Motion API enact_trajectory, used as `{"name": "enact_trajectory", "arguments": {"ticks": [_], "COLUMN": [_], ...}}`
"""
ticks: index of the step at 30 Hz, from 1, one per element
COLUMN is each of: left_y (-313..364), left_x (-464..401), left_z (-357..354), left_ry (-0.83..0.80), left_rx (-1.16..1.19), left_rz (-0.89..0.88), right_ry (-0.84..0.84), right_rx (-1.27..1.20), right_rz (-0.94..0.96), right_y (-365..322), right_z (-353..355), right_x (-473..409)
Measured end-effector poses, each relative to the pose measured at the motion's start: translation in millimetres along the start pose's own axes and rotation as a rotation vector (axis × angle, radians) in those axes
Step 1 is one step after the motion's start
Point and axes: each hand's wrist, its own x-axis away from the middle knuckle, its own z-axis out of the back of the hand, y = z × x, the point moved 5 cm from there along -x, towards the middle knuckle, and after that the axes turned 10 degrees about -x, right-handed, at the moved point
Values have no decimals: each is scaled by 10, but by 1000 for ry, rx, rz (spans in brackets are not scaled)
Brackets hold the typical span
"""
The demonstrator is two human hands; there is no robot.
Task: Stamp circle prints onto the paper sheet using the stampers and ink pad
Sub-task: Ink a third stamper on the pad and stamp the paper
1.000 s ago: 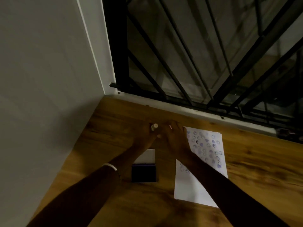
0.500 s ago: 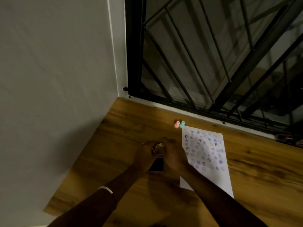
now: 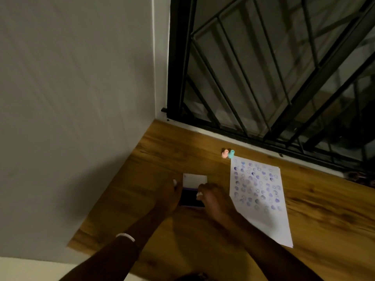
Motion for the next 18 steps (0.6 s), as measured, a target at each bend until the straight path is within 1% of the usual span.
{"name": "enact_trajectory", "arguments": {"ticks": [2, 6, 11, 13, 15, 18], "left_y": [-40, -44, -124, -160, -195, -206], "left_x": [66, 168, 251, 259, 237, 229], "left_z": [-5, -59, -149, -165, -180, -203], "left_ry": [-1, -68, -12, -15, -41, -56], "left_rx": [-12, -98, -212, -252, -235, -265], "left_rz": [-8, -84, -139, -133, -108, -116], "right_ry": [-25, -52, -3, 14, 14, 38], "right_rx": [57, 83, 115, 100, 61, 84], "right_rz": [19, 9, 12, 14, 20, 34], "right_y": [-1, 34, 37, 45, 56, 47], "right_z": [-118, -216, -314, -335, -357, -317], "right_x": [-9, -40, -43, -51, -62, -76]}}
